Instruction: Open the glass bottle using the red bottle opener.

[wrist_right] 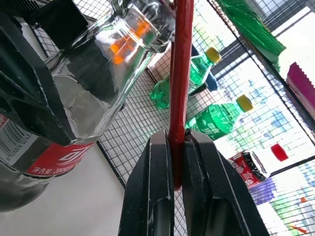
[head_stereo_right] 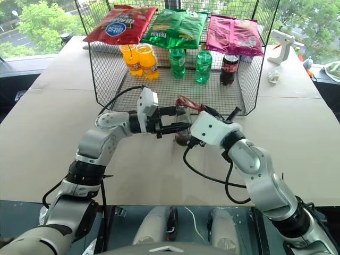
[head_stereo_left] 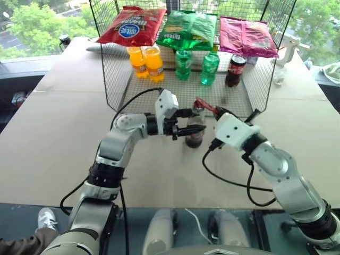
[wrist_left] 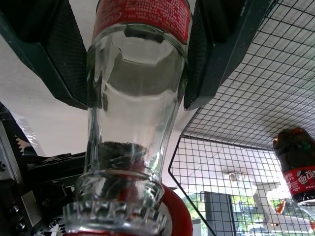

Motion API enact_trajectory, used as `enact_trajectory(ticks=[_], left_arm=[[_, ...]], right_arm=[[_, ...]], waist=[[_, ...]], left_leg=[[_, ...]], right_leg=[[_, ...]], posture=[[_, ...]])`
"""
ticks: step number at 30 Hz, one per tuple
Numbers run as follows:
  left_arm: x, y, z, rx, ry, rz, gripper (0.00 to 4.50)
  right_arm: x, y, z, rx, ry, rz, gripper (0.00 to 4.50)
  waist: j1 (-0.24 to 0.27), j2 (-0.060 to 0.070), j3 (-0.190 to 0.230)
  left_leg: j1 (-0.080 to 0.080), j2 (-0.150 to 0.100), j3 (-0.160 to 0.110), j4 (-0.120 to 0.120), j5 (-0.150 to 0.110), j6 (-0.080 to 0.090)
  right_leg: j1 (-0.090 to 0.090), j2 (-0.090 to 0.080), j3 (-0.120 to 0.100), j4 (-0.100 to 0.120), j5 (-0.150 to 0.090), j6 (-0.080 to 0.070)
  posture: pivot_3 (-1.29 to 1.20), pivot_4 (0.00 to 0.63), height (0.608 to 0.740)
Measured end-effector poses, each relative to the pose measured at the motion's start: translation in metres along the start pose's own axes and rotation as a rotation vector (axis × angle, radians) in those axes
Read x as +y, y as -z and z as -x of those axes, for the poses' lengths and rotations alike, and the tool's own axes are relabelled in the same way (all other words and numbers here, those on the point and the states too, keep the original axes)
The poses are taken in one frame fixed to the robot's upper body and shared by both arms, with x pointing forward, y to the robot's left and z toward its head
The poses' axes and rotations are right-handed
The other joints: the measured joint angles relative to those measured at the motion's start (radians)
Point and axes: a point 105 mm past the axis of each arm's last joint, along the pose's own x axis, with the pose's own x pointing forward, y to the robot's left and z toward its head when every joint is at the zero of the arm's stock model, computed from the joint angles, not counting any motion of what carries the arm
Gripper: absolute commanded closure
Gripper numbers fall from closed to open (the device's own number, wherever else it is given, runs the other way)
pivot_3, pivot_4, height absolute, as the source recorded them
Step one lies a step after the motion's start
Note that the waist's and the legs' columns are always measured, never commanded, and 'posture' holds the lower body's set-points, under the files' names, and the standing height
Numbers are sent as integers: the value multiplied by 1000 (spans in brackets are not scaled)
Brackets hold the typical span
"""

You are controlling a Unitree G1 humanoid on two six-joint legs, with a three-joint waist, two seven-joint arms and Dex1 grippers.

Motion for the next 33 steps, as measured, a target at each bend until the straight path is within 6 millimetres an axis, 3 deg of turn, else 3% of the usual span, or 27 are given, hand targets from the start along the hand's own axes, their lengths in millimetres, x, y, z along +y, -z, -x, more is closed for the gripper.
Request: enact_trajectory(ticks=[27,33], left_arm=[[1,0,-3,15,-28,30,2067],[1,0,-3,15,-28,31,2067]], right_arm=[[21,7,-9,13,263,173,4500],[18,9,-7,0,259,326,4500]], waist=[[-1,1,-1],[-1,1,-2]], left_leg=[[2,0,0,0,0,-1],[3,0,0,0,0,-1]], right_leg=[[3,0,0,0,-2,-2],[3,0,0,0,-3,-3]], posture=[[0,150,740],[0,150,740]])
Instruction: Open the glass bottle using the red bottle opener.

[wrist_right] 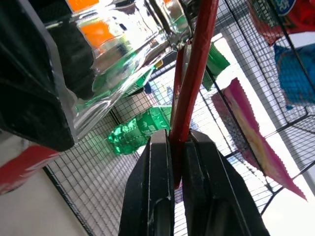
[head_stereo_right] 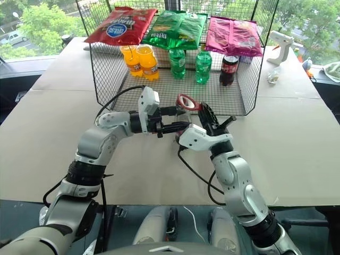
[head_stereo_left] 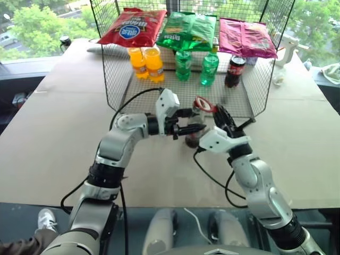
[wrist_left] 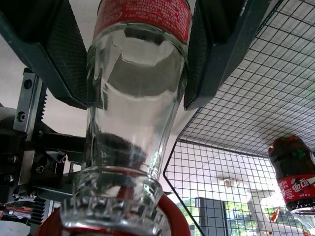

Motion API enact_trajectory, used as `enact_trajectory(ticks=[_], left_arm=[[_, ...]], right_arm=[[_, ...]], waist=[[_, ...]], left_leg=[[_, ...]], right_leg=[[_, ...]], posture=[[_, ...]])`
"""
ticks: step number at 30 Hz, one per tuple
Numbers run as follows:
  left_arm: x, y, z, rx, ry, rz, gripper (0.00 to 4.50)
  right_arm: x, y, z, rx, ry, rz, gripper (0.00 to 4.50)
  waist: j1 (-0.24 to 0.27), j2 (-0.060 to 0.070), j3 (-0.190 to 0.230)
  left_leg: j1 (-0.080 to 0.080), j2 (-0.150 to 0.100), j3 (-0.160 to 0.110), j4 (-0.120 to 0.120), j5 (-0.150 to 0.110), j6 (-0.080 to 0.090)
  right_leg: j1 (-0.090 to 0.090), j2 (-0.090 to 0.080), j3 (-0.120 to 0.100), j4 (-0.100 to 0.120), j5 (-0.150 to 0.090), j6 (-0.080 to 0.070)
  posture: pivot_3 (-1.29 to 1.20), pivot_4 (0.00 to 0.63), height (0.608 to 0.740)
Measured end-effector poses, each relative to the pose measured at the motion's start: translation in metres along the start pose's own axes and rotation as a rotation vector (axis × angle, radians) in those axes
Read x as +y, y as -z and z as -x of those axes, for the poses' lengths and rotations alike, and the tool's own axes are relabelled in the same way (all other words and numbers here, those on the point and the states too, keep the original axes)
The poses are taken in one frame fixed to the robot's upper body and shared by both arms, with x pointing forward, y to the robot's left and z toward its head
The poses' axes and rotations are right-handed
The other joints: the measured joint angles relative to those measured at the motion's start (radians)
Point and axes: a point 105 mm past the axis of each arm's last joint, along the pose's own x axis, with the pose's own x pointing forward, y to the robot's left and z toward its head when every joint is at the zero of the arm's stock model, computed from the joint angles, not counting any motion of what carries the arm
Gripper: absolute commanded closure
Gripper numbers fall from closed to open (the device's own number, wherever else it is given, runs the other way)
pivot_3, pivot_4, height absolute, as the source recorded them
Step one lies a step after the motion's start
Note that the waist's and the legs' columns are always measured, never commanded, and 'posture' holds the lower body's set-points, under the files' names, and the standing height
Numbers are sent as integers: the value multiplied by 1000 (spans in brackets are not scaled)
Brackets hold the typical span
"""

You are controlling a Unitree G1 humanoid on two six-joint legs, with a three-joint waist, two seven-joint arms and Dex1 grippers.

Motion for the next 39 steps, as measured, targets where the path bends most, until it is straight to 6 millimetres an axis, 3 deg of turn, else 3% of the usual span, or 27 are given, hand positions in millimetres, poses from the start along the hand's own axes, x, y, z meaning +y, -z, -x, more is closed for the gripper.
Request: enact_trajectory(ticks=[15,25,39], left_arm=[[-1,1,-6,-19,6,-9,2067],[-2,1,-7,-18,12,-27,2067],[-1,1,-3,-17,11,-28,2067]], right_arm=[[-40,13,-1,-97,-117,381,4500],[-50,11,-4,-112,-175,378,4500],[-49,0,-14,-133,-215,343,4500]], waist=[[3,0,0],[2,0,-1],[1,1,0]], left_leg=[[0,-1,-1,0,0,0],[0,-1,-1,1,0,0],[0,0,-1,1,0,0]], right_leg=[[1,0,0,0,0,0],[1,0,0,0,0,0],[1,0,0,0,0,0]], posture=[[0,150,740],[0,150,740],[0,150,740]])
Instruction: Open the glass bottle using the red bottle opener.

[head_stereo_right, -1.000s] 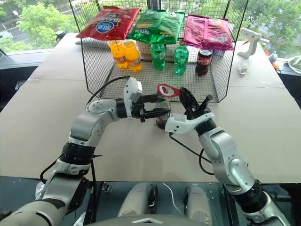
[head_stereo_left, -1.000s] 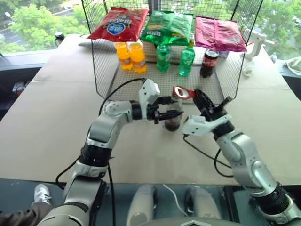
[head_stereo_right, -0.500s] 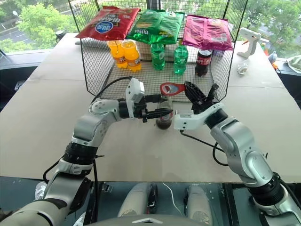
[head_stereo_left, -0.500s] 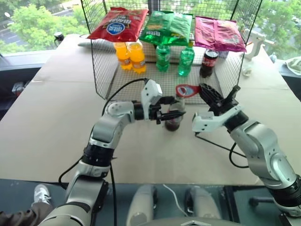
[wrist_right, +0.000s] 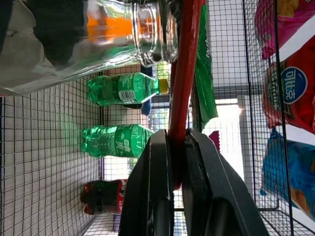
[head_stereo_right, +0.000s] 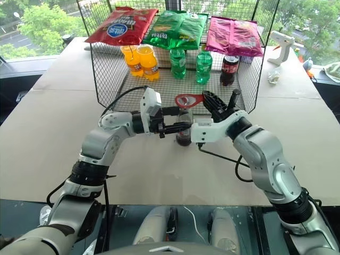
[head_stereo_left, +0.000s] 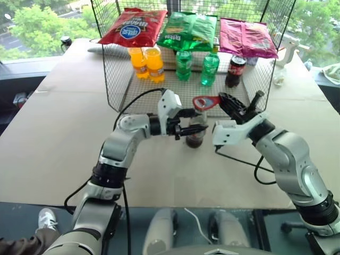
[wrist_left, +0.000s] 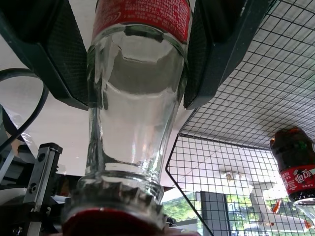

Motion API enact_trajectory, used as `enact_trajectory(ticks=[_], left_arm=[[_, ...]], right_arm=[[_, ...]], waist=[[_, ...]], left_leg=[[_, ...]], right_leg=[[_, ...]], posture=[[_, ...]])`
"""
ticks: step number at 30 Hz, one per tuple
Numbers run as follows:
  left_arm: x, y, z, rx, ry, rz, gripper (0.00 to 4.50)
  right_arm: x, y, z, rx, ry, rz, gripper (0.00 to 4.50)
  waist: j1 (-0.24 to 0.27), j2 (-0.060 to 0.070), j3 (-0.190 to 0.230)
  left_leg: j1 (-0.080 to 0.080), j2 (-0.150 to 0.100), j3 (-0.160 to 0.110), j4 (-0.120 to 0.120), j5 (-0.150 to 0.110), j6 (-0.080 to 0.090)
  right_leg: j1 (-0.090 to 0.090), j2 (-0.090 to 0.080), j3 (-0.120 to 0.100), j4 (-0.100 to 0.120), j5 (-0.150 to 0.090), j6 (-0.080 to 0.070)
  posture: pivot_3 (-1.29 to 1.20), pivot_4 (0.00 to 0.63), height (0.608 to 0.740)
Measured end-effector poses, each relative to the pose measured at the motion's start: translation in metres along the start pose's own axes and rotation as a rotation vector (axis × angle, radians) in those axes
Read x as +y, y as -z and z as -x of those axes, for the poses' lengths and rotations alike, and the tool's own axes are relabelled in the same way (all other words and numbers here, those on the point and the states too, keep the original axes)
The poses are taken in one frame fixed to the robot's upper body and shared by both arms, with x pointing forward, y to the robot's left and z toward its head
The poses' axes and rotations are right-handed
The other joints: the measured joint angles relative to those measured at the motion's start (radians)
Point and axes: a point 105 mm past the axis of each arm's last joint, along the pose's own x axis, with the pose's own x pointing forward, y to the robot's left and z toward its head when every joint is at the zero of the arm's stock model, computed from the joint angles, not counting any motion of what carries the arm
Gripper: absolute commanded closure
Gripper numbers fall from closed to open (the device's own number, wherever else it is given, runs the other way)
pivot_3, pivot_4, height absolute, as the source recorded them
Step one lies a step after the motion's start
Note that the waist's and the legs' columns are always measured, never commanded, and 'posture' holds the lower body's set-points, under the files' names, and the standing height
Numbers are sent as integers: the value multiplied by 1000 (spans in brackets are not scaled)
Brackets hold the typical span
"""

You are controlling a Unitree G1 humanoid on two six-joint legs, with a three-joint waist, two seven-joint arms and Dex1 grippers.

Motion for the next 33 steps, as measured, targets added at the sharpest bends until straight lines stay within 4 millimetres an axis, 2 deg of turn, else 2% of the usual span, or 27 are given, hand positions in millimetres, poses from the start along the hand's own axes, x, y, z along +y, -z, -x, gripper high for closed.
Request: enact_trajectory(ticks=[9,17,20,24,27,29,31,33], left_arm=[[-1,-1,0,-1,6,-3,2067],[-2,-1,1,1,7,-10,2067],[-2,-1,1,1,7,-11,2067],[-3,-1,1,0,9,-11,2067],[-3,-1,1,0,9,-11,2067],[-2,-1,2,0,8,-13,2067],[-2,-1,2,-1,6,-14,2067],[-2,-1,3,-2,5,-14,2067]], right_arm=[[-4,-3,-6,0,-12,2,4500],[-8,-2,-9,31,21,-118,4500],[-16,6,-8,73,63,-305,4500],[-26,15,8,124,116,-607,4500],[-19,27,26,186,95,-844,4500],[-7,34,43,230,55,-1075,4500],[1,34,49,247,4,-1188,4500],[23,27,61,282,-110,-1382,4500]], waist=[[0,0,0],[-1,1,1],[0,1,1],[2,1,1],[1,1,1],[0,1,1],[-1,3,2],[-1,3,2]], left_leg=[[-1,0,0,0,0,0],[-1,0,0,0,0,0],[-2,0,0,0,0,0],[-3,0,0,0,0,0],[-2,0,0,0,0,0],[-2,1,-1,0,0,0],[-2,1,-1,0,-1,1],[-2,1,-2,-1,-2,4]], right_leg=[[0,0,0,0,0,0],[-1,0,0,0,1,1],[-1,1,0,0,2,2],[-1,1,-1,0,4,0],[-1,1,-1,0,5,0],[-1,1,-1,0,5,0],[-2,1,-1,0,5,0],[-2,1,-1,0,3,-3]], posture=[[0,150,740],[0,150,740],[0,150,740],[0,150,740],[0,150,740],[0,150,740],[0,150,740],[0,150,740]])
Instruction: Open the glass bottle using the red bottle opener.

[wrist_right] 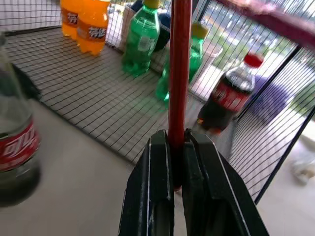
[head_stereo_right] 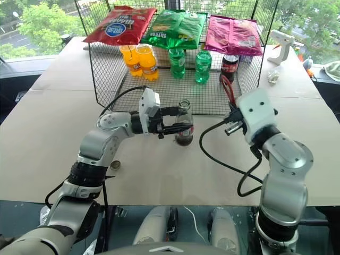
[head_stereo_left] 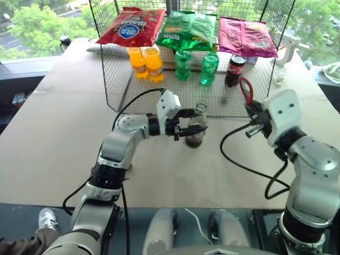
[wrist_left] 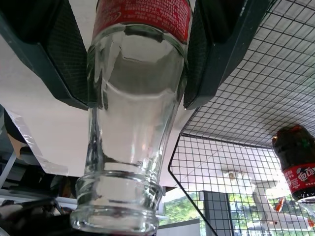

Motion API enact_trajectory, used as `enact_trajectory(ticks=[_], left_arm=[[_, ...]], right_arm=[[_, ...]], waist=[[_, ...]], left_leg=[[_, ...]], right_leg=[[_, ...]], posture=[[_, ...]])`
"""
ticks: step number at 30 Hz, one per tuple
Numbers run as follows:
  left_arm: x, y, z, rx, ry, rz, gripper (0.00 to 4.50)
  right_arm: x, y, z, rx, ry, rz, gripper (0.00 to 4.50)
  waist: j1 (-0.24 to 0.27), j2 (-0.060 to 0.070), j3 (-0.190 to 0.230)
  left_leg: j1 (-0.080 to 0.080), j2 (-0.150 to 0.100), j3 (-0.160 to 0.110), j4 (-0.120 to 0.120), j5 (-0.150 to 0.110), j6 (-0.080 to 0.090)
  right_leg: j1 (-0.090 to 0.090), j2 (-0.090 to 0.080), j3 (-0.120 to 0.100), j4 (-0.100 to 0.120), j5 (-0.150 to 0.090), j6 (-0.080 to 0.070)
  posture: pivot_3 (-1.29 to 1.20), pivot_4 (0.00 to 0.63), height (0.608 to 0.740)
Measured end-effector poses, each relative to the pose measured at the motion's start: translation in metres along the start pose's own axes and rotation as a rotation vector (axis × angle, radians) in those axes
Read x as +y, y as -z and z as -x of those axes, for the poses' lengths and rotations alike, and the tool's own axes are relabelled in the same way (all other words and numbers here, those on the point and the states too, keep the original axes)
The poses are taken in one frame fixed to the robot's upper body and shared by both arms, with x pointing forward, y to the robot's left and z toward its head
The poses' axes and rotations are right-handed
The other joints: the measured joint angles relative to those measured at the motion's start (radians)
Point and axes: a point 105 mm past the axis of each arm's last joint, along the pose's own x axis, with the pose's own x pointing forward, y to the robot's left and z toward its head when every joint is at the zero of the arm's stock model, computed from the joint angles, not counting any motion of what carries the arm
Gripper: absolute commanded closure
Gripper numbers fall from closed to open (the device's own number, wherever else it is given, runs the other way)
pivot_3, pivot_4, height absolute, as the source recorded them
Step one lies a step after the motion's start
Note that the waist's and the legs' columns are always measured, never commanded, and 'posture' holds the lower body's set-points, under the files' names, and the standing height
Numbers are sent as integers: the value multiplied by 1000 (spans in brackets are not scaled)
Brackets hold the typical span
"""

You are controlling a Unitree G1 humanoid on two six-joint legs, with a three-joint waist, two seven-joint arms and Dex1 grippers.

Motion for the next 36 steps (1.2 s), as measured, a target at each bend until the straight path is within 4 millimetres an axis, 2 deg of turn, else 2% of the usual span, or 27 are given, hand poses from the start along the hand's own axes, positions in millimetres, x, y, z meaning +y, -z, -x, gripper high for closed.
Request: enact_trajectory(ticks=[4,7,13,15,18,23,27,29,31,35,36], left_arm=[[-1,0,0,-1,0,-5,2067],[-1,0,1,0,-1,-9,2067],[-4,-1,2,0,0,-17,2067],[-5,0,3,1,-3,-21,2101],[-5,0,4,1,-10,-23,2101],[-6,0,4,2,-13,-24,2101],[-6,0,4,-3,-12,-19,2101],[-5,-1,4,-3,-14,-16,2101],[-5,-1,4,-1,-13,-13,2101],[-6,-2,4,-7,-4,-2,356],[-6,-2,4,-8,-3,-1,44]], right_arm=[[24,47,2,205,-138,-368,4500],[32,70,-3,270,-193,-588,4500],[32,96,-9,358,-239,-733,4500],[31,101,-10,383,-245,-748,3662],[31,98,-10,383,-289,-738,2586],[29,88,-10,372,-325,-679,129],[4,88,-3,409,-159,-465,31],[0,87,-3,395,-120,-412,31],[1,78,-5,343,-111,-359,31],[-1,65,-9,265,-94,-218,0],[-1,62,-11,246,-92,-173,0]], waist=[[0,1,0],[0,1,1],[-1,3,2],[-2,3,2],[-1,4,1],[0,4,1],[2,4,1],[0,4,1],[-2,4,1],[-1,4,1],[0,4,1]], left_leg=[[0,0,0,0,0,0],[0,-1,0,0,0,0],[0,-1,0,-1,0,0],[0,-1,0,-1,0,0],[0,-1,0,-1,0,1],[0,-1,0,-1,0,1],[-1,-1,0,-1,0,1],[-1,-1,0,-1,0,1],[-1,-1,0,-2,0,1],[-1,-1,1,-2,0,1],[-1,-1,1,-2,0,1]], right_leg=[[0,0,0,0,0,0],[0,-1,0,0,0,0],[0,-1,0,0,1,2],[0,-1,0,0,1,2],[0,-1,0,0,1,2],[0,-2,0,0,0,-1],[0,-3,0,-1,-1,-1],[-1,-2,0,-1,-1,-1],[-2,0,1,-1,1,2],[-2,-1,1,-1,-1,5],[-2,-1,1,-1,-1,5]], posture=[[0,150,740],[0,150,740],[0,150,740],[0,150,740],[0,150,740],[0,150,740],[0,150,740],[0,150,740],[0,150,740],[0,150,740],[0,150,740]])
